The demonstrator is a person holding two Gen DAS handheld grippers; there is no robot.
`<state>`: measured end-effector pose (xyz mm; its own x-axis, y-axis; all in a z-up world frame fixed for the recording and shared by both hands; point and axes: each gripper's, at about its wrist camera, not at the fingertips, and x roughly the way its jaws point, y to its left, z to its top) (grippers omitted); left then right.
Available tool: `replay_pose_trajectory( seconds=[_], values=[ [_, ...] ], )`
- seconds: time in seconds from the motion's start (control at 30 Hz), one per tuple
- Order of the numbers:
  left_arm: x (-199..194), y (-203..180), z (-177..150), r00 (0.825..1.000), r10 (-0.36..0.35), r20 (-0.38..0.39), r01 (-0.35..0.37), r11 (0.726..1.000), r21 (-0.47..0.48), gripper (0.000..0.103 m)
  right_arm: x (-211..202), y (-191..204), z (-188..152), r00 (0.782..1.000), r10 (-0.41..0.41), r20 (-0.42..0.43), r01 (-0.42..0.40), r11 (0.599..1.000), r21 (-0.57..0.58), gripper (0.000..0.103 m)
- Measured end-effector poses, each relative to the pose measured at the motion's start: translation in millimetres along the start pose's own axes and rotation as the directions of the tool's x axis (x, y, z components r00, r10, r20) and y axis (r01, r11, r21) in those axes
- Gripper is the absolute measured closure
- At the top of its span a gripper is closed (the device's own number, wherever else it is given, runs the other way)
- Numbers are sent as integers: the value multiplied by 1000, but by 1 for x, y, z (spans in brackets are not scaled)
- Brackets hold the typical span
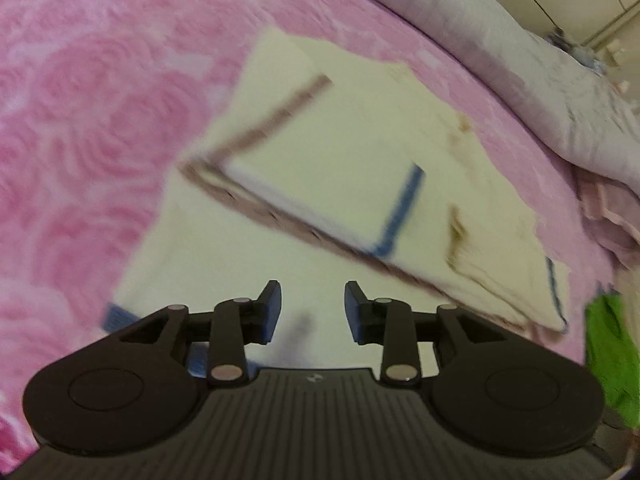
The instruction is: Fold clothes
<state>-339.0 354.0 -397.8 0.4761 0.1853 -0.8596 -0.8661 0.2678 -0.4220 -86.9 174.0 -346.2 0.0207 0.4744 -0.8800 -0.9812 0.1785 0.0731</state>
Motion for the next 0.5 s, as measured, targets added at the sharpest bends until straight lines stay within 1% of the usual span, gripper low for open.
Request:
replay_pose_trajectory(
  seconds=[0.07,0.1,0.13,0.17,0.2,0.23,0.27,0.33,0.37,0.4,0.43,0.47,0.5],
  values=[
    [10,-8,-2,999,-44,-22,44,999,-24,74,2,-34,-10,997,-65,-45,69,993,98,50],
    [16,-12,-2,997,-67,-31,66,997,-38,74,2,-54,-14,993,-98,-62,107,981,163,50],
    [21,-18,0,996,-88,-34,86,995,-44,73,1,-77,-16,988,-130,-78,145,959,244,50],
    [27,-27,4,994,-108,-34,106,993,-46,72,-2,-99,-20,984,-152,-92,174,927,334,50],
    [32,-35,7,991,-128,-34,126,991,-48,70,-6,-121,-25,980,-169,-107,198,885,421,50],
    [38,-43,11,988,-148,-33,146,988,-50,67,-10,-142,-30,975,-184,-122,221,835,505,50],
    [43,-51,14,985,-168,-33,166,985,-52,63,-14,-160,-33,976,-182,-119,217,789,574,50],
    [58,-68,21,982,-185,-43,183,982,-38,60,-21,-193,-40,981,-168,-97,188,693,696,50],
    [66,-77,25,980,-191,-49,190,981,-29,60,-22,-203,-41,983,-163,-86,173,655,735,50],
    [75,-83,28,980,-192,-57,191,981,-28,59,-25,-212,-41,984,-161,-76,161,628,762,50],
    [84,-88,30,979,-192,-67,190,981,-30,58,-28,-219,-41,985,-159,-66,151,610,778,50],
    [92,-93,32,979,-191,-77,189,982,-32,57,-27,-221,-40,985,-160,-60,145,602,785,50],
    [101,-99,34,978,-190,-87,188,982,-34,57,-25,-220,-38,985,-161,-58,145,603,785,50]
  ],
)
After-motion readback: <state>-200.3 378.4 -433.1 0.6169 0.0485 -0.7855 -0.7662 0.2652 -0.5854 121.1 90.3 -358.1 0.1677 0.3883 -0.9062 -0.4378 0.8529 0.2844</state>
